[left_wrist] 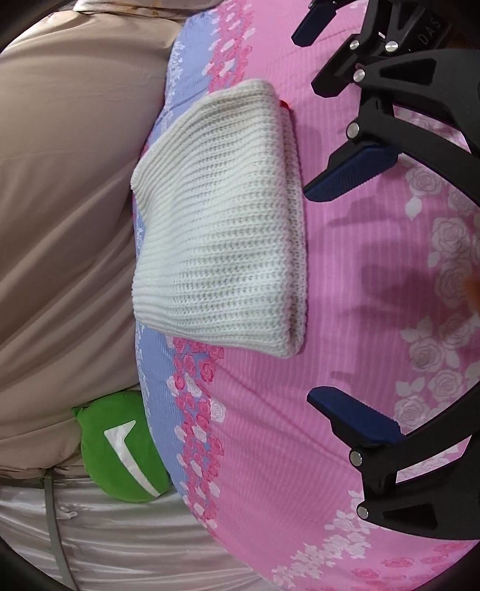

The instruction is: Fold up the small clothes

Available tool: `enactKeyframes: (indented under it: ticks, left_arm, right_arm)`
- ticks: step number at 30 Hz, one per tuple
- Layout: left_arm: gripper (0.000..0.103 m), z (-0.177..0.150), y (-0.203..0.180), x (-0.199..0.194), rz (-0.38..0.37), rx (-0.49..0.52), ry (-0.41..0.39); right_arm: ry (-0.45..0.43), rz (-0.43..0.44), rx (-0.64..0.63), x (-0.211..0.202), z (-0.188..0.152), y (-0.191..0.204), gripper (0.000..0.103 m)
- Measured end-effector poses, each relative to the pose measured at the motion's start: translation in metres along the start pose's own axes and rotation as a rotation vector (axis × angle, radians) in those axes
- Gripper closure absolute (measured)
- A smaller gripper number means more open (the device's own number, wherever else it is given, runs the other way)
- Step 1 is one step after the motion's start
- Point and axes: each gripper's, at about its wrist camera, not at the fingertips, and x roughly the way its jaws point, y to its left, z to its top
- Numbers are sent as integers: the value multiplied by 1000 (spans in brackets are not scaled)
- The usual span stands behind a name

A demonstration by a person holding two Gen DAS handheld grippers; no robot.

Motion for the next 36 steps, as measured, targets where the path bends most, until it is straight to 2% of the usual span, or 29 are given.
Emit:
enactKeyframes:
  ticks: [5,16,36]
  left_arm:
    - [5,-5,-4,-2,30,-28,29]
    - [5,-6,-6,-3,102,-5,17]
    - [8,-6,-5,1,93,5,26]
  right_arm:
    - [-4,-2,-1,-4,-6,2,19]
    - [6,-47,-8,-5,-9,6,18]
    - [16,-63,-5,-4,-10,6,18]
